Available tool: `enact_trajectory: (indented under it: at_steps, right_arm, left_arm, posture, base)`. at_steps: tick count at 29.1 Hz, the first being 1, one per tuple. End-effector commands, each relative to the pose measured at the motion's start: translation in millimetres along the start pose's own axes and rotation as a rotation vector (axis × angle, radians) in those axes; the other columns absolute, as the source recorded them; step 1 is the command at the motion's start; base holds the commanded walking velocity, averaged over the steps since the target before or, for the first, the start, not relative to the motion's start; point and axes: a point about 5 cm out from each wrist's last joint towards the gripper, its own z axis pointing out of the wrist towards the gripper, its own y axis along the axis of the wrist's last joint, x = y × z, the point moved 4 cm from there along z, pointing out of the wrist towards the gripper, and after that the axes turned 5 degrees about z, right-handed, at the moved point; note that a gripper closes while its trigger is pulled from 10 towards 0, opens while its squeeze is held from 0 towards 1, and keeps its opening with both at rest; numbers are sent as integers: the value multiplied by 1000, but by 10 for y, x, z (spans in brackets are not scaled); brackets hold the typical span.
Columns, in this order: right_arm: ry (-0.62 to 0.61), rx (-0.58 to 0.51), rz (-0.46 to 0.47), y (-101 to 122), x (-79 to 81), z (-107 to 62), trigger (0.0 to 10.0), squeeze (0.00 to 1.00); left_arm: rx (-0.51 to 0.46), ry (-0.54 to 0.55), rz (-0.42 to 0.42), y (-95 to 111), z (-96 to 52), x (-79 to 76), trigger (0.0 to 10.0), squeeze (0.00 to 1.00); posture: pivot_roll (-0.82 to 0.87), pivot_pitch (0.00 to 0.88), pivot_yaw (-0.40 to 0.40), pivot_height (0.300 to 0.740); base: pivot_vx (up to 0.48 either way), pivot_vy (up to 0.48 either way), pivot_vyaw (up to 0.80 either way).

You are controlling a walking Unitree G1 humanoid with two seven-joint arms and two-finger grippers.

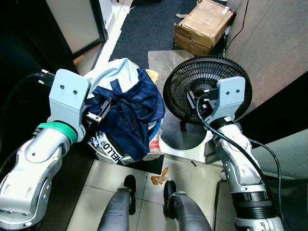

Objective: Clothes washing

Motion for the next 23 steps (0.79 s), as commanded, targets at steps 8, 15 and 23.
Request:
enact_trajectory:
  at_steps: [8, 15, 23]
  right_arm:
    - [171, 1, -16, 34, 336, 233, 10000, 0]
    - [146, 131, 44, -192, 202, 504, 10000, 0]
    - [362, 221, 55, -385, 540, 519, 10000, 0]
  left_arm:
    - [122, 28, -111, -253, 337, 73, 10000, 0]
    - [210, 58, -235, -513, 596, 43, 10000, 0]
    - [208, 167, -231, -523, 653, 331, 10000, 0]
  posture:
    - [40, 309, 9, 740]
    - [43, 313, 0, 740]
    - [51, 328, -12, 740]
  base:
    - [0, 0, 0]
    - [0, 0, 0]
    - [0, 0, 0]
